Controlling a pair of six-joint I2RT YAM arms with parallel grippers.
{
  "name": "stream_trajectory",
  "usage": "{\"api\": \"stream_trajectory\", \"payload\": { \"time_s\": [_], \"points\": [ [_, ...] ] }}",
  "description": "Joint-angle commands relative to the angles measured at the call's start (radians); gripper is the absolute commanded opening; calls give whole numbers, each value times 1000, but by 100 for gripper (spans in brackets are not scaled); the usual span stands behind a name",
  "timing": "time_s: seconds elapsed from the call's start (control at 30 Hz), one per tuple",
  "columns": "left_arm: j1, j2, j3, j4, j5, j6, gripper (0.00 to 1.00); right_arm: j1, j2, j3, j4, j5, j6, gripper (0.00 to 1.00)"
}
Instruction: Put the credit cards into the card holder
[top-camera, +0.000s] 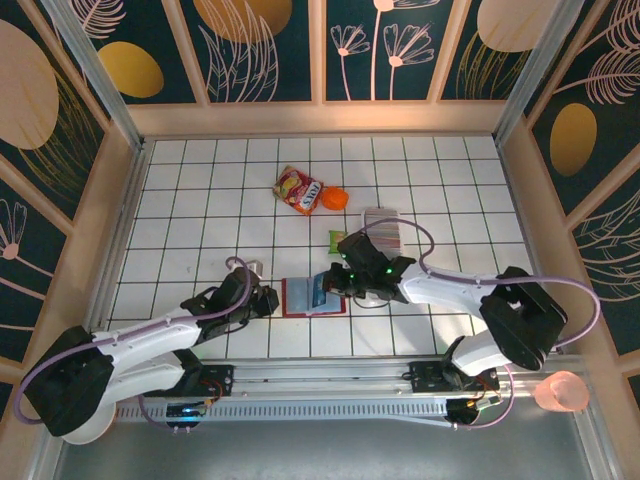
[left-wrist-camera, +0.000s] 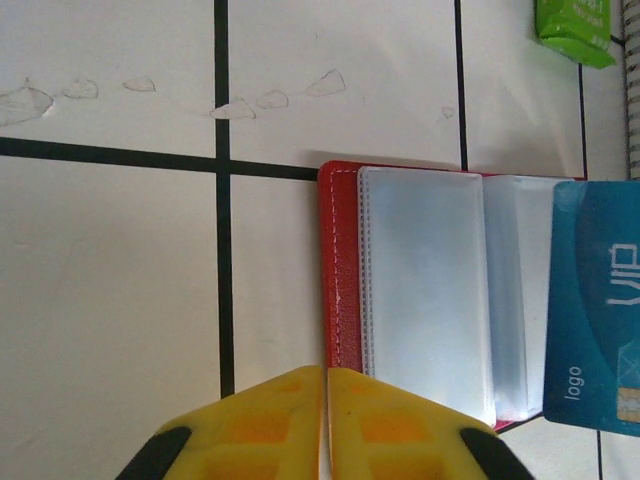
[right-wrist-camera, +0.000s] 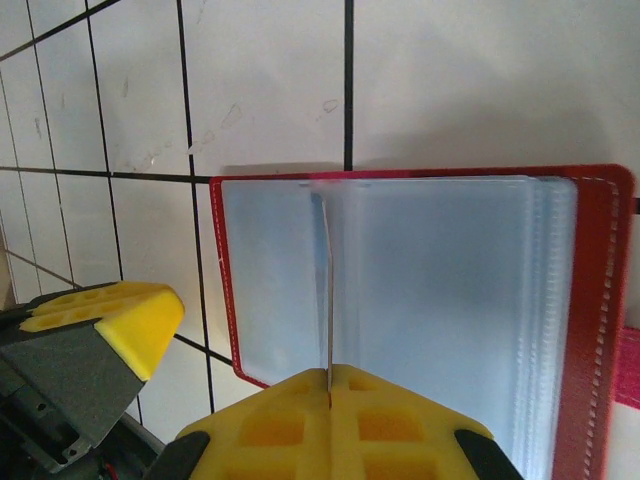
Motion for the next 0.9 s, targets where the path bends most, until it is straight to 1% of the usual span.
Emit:
{"api": "stream_trajectory", "payload": {
  "time_s": [0.0, 0.33, 0.6, 0.87],
  "points": [
    [-6, 19, 46, -17, -8, 11, 5, 11, 33, 30, 38, -11, -18, 0],
    [-6, 131, 55, 60, 22, 6, 0, 21, 81, 29, 68, -19, -9, 0],
    [-6, 195, 41, 74, 26, 16, 0, 34, 117, 36, 100, -14, 10, 0],
    [-6, 224, 23, 103, 46, 12, 0, 34, 128, 9, 142, -9, 34, 0]
  ]
}}
